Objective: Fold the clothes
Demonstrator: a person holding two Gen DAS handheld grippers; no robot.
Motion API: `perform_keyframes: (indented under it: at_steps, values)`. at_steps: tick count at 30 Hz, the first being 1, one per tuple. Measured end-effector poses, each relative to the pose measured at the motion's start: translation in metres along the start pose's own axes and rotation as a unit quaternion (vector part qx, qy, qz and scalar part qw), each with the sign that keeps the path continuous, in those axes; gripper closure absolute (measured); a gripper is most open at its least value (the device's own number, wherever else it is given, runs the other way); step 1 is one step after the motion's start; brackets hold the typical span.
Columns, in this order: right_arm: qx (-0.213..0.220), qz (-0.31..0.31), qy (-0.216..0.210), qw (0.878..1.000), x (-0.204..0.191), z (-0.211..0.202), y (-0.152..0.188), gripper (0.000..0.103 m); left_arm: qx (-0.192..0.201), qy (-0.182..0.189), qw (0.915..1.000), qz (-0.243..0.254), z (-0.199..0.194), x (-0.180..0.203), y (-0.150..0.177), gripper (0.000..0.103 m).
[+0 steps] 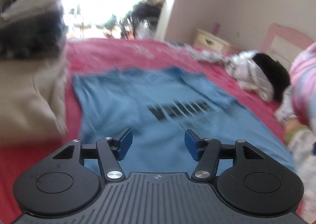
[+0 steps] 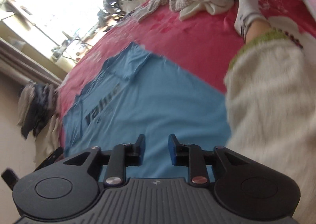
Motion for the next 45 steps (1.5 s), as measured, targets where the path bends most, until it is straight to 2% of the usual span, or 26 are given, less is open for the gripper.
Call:
perform_keyframes:
  at_steps: [5,7,10,15,18,22,25,28,31,33,35,37,41,44,45]
  values:
    - [-0.004,0.007,-0.041,0.999,0.004,-0.003,0.032,0.069,-0.056,0.003,0.9984,-0.001,-0.024,0.033,0.023,0.043]
    - [-0.004,0.002,-0.052,0.999,0.006,-0.005,0.040,0.069,-0.086,-0.017,0.9961,-0.002,-0.030,0.040,0.031,0.043]
    - [0.002,-0.008,-0.062,0.998,0.007,-0.009,0.044,0.068,-0.146,-0.045,0.9879,-0.024,-0.037,0.039,0.047,0.043]
    - [0.014,-0.017,-0.083,0.996,0.011,-0.017,0.048,0.063,-0.204,-0.046,0.9721,-0.106,-0.050,0.019,0.068,0.043]
    - [0.018,-0.032,-0.093,0.995,0.012,-0.017,0.054,0.063,-0.225,-0.054,0.9623,-0.142,-0.052,0.009,0.077,0.043]
    - [-0.002,-0.032,-0.099,0.995,0.012,-0.007,0.062,0.063,-0.249,-0.050,0.9483,-0.191,-0.045,-0.002,0.088,0.043]
    - [-0.004,-0.040,-0.105,0.994,0.009,-0.007,0.064,0.063,-0.244,-0.049,0.9464,-0.206,-0.040,-0.003,0.088,0.043]
    - [0.010,-0.053,-0.099,0.994,0.006,-0.014,0.062,0.063,-0.242,-0.026,0.9427,-0.228,-0.040,-0.001,0.084,0.043]
    - [0.016,-0.050,-0.095,0.994,0.007,-0.017,0.062,0.063,-0.268,-0.035,0.9361,-0.225,-0.034,0.004,0.086,0.044]
    - [0.014,-0.047,-0.092,0.995,0.009,-0.016,0.062,0.063,-0.287,-0.074,0.9289,-0.222,-0.030,0.003,0.087,0.047]
    - [0.011,-0.047,-0.090,0.995,0.008,-0.016,0.063,0.063,-0.291,-0.096,0.9275,-0.214,-0.029,0.002,0.085,0.047]
    - [0.010,-0.049,-0.090,0.995,0.007,-0.016,0.065,0.063,-0.300,-0.102,0.9247,-0.212,-0.028,0.003,0.083,0.047]
    - [0.007,-0.050,-0.089,0.995,0.005,-0.013,0.067,0.063,-0.338,-0.122,0.9120,-0.198,-0.021,0.007,0.093,0.048]
    - [0.005,-0.049,-0.090,0.995,0.004,-0.013,0.068,0.062,-0.352,-0.131,0.9118,-0.165,-0.018,0.014,0.095,0.053]
    - [0.004,-0.050,-0.094,0.994,0.002,-0.013,0.069,0.062,-0.355,-0.131,0.9123,-0.157,-0.018,0.016,0.094,0.058]
Point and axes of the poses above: each gripper's, at about its wrist camera, not at the fingertips, and z roughly the way its jaws point, x to its right, y to its underside, the point moved 3 cm from there along z, roughly the way its jaws point, and after that the axes turned 3 degrees about x, right-handed, at the moved point
